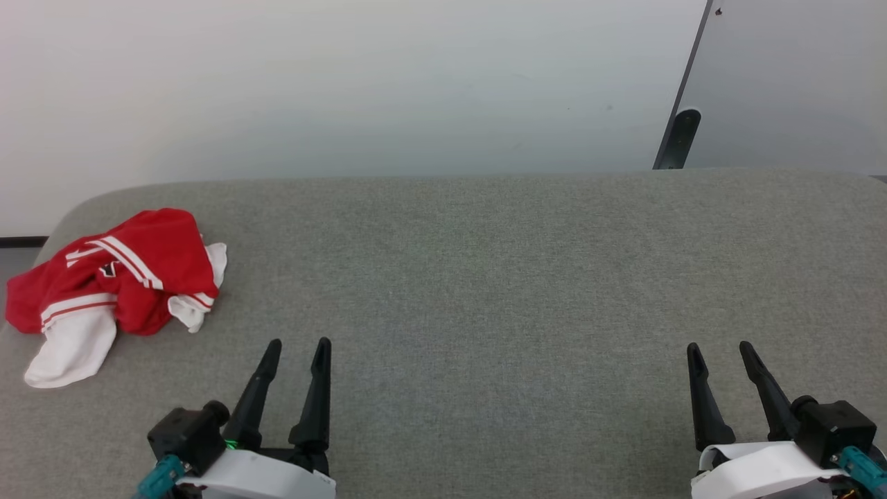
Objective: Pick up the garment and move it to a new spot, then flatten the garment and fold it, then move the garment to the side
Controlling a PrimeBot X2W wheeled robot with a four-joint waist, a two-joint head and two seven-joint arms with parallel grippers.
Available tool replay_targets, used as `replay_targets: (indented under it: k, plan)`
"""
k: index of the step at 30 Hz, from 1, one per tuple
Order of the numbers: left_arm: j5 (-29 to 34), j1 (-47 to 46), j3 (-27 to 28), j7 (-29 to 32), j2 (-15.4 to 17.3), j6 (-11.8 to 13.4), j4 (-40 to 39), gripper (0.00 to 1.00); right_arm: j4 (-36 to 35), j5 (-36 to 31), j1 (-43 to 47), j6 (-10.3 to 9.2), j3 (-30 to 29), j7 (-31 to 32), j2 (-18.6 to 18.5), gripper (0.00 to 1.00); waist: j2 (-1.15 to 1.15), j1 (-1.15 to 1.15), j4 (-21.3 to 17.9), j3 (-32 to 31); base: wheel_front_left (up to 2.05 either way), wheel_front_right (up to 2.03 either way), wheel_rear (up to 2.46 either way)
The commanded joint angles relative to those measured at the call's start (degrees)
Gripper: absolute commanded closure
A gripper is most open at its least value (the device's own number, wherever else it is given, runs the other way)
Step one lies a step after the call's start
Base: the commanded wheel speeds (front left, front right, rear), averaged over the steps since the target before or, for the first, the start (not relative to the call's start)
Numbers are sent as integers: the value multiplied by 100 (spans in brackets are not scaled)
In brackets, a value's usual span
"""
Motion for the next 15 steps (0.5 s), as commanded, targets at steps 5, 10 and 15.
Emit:
replay_targets:
  k: [5,10,15]
  plan:
    - [237,-49,-2,-101,56,-14,-31,0,-33,-382,28,5,16,-104,3,0,0,0,16,-6,0,0,0]
    - [383,-73,34,-160,91,-14,9,0,-61,-735,63,5,-48,-159,2,0,0,0,53,-32,0,0,0]
    - [543,-27,123,-215,113,-15,20,0,-82,-1035,126,5,-85,-211,2,0,0,0,129,-82,0,0,0]
